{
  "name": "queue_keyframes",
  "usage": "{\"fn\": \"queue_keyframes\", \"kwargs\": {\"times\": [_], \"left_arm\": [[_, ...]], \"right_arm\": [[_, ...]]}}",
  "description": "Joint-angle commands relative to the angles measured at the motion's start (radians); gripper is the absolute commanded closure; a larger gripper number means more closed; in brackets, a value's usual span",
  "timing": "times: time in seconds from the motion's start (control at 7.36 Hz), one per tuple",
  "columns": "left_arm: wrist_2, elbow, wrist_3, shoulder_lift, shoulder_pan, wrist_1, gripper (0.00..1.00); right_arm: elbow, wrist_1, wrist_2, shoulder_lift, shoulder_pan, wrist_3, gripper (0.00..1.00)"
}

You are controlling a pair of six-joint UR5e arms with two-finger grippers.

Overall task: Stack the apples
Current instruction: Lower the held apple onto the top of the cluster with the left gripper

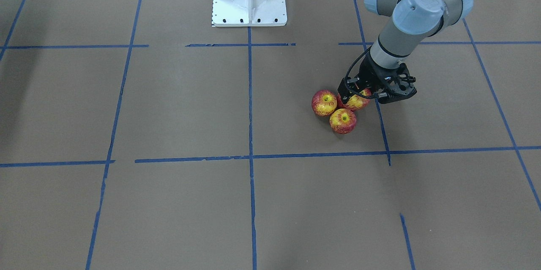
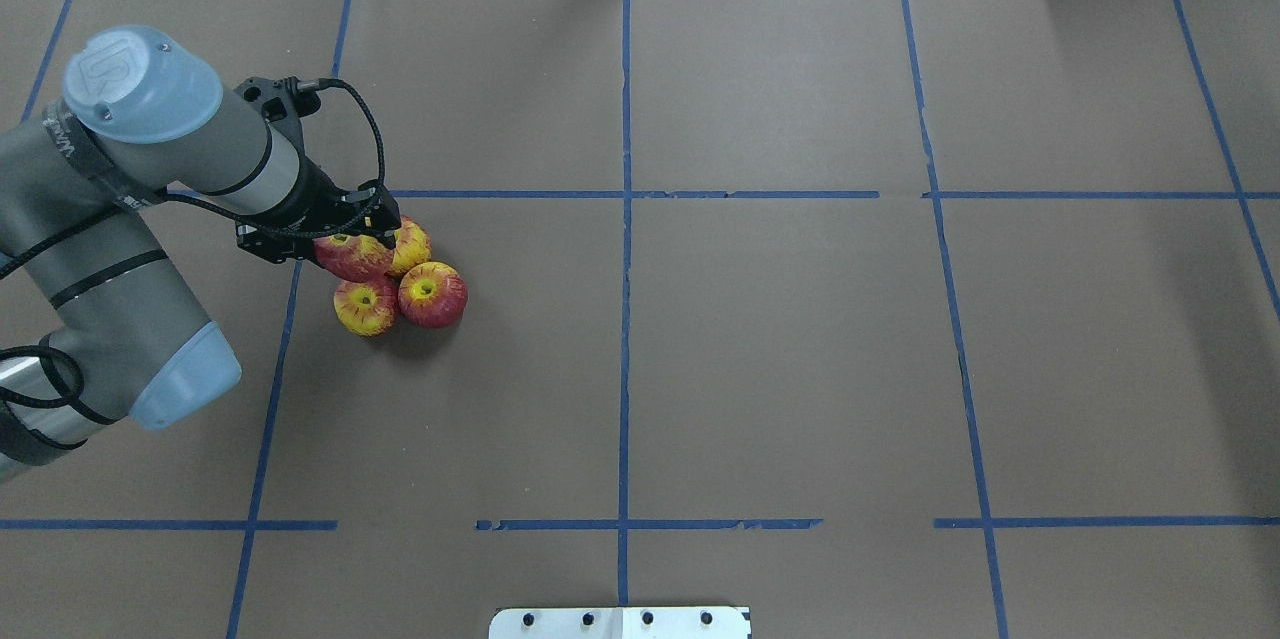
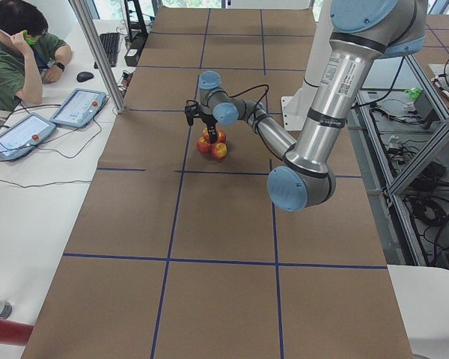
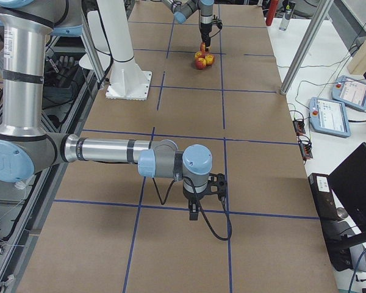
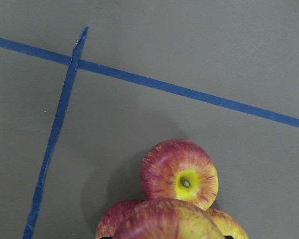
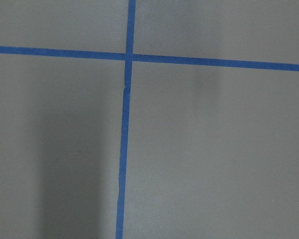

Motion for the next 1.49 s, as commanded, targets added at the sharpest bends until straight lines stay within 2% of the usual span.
{"fn": "queue_keyframes", "kwargs": {"times": [0.0, 0.68, 0.81, 1.09, 1.36], "left_arm": [[0.003, 0.013, -0.03, -0.01, 0.012, 0.0, 0.71], [0.01, 0.046, -0.038, -0.036, 0.023, -0.006, 0.69], [0.008, 0.046, -0.038, -0.036, 0.023, -0.006, 0.61], [0.01, 0.046, -0.038, -0.036, 0.023, -0.008, 0.37], [0.01, 0.046, -0.038, -0.034, 0.023, -0.008, 0.21]], "right_arm": [[0.0, 0.0, 0.0, 0.0, 0.0, 0.0, 0.0], [0.0, 0.0, 0.0, 0.0, 0.0, 0.0, 0.0], [0.0, 0.0, 0.0, 0.0, 0.0, 0.0, 0.0], [0.0, 0.0, 0.0, 0.0, 0.0, 0.0, 0.0], [0.0, 0.0, 0.0, 0.0, 0.0, 0.0, 0.0]]}}
